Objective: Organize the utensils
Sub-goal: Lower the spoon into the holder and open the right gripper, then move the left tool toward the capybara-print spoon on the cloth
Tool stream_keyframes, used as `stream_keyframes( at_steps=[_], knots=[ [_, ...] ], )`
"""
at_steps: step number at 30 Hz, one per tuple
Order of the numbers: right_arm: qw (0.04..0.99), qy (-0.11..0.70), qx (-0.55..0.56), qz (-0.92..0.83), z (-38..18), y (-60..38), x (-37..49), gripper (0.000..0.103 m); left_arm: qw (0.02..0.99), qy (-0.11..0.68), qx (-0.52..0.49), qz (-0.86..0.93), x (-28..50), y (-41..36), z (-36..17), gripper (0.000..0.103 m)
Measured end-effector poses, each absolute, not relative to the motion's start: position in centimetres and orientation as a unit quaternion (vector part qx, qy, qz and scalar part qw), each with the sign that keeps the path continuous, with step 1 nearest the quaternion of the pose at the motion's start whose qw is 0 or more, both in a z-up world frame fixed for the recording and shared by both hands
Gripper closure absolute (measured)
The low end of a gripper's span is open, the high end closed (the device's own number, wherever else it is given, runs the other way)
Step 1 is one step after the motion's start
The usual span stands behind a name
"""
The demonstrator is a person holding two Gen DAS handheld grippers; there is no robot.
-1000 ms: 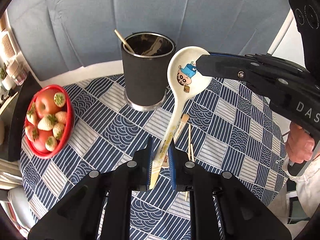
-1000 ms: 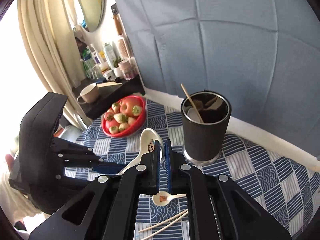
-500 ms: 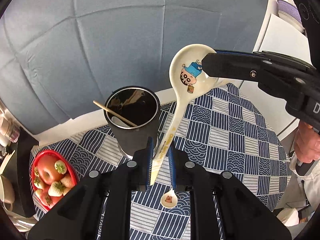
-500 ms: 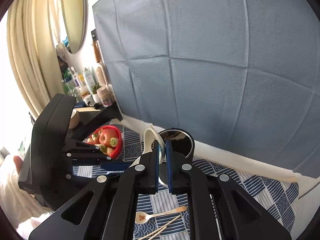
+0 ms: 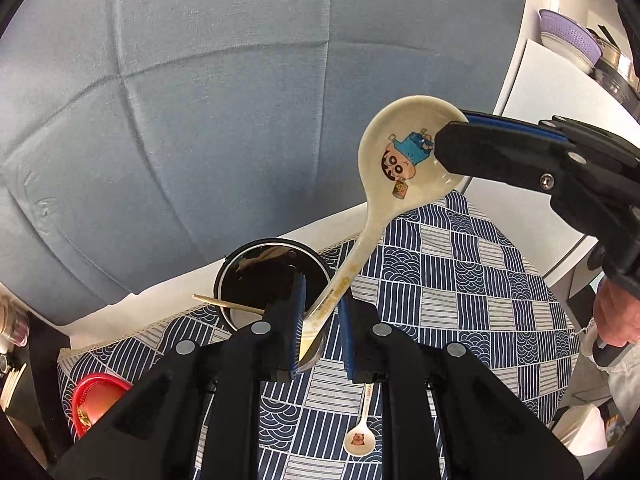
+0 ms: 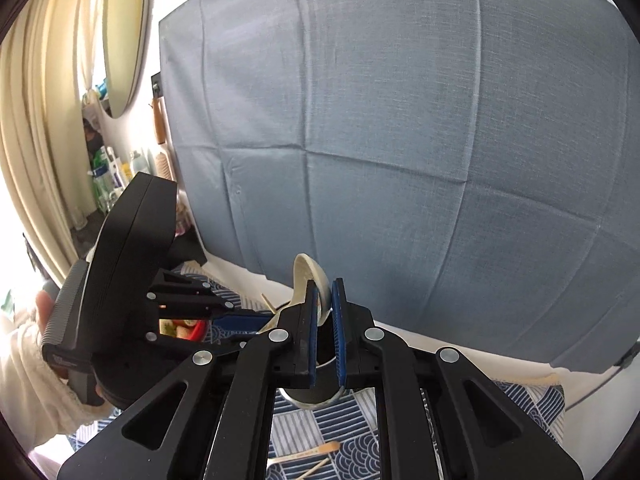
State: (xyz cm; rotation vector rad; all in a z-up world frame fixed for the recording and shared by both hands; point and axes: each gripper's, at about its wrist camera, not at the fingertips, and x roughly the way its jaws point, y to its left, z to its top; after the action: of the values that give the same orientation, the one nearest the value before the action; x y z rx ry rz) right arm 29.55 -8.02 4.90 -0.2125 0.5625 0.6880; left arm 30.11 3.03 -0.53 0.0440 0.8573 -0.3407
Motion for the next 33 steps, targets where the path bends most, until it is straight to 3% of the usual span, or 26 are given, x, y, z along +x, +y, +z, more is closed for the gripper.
stream_keyframes(
  at_steps=[12, 13, 14, 15, 16, 17, 18, 20, 23, 33],
  knots=[
    [0.896, 0.294, -0.11, 0.313, 2.6, -5.5, 31.7, 0.093, 0.883, 0.43, 0.007, -0.187, 33.2, 4.3, -3.8, 0.086],
    [0.893, 0.305, -0.103, 0.315, 2.3, -5.5, 32.0, 0.093, 0.884, 0.43, 0.001, -0.186, 33.4, 4.6, -3.9, 0.08],
    [0.892, 0.314, -0.097, 0.31, 2.1, -5.5, 32.3, 0.078, 0.887, 0.425, -0.008, -0.178, 33.5, 5.0, -4.0, 0.061],
    [0.895, 0.317, -0.096, 0.3, 1.9, -5.7, 32.5, 0.046, 0.89, 0.422, -0.017, -0.173, 33.4, 5.4, -4.0, 0.05],
    [0.903, 0.31, -0.097, 0.281, 1.9, -6.0, 32.5, 0.03, 0.893, 0.416, -0.027, -0.17, 33.2, 5.8, -3.9, 0.036],
    [0.913, 0.296, -0.096, 0.265, 2.0, -6.6, 32.2, 0.019, 0.897, 0.408, -0.034, -0.167, 32.9, 6.2, -3.8, 0.031],
    [0.918, 0.289, -0.091, 0.256, 2.0, -7.2, 32.2, 0.018, 0.9, 0.401, -0.039, -0.165, 32.5, 6.6, -3.7, 0.03],
    [0.914, 0.304, -0.072, 0.257, 1.8, -8.3, 32.7, 0.016, 0.905, 0.394, -0.043, -0.156, 31.8, 7.3, -3.6, 0.014],
    [0.912, 0.318, -0.057, 0.253, 1.0, -9.5, 33.1, 0.015, 0.907, 0.392, -0.053, -0.147, 30.8, 8.3, -3.9, 0.008],
    [0.896, 0.355, -0.062, 0.26, -2.3, -10.2, 33.2, 0.015, 0.893, 0.431, -0.084, -0.098, 27.5, 10.4, -7.1, 0.007]
  ],
)
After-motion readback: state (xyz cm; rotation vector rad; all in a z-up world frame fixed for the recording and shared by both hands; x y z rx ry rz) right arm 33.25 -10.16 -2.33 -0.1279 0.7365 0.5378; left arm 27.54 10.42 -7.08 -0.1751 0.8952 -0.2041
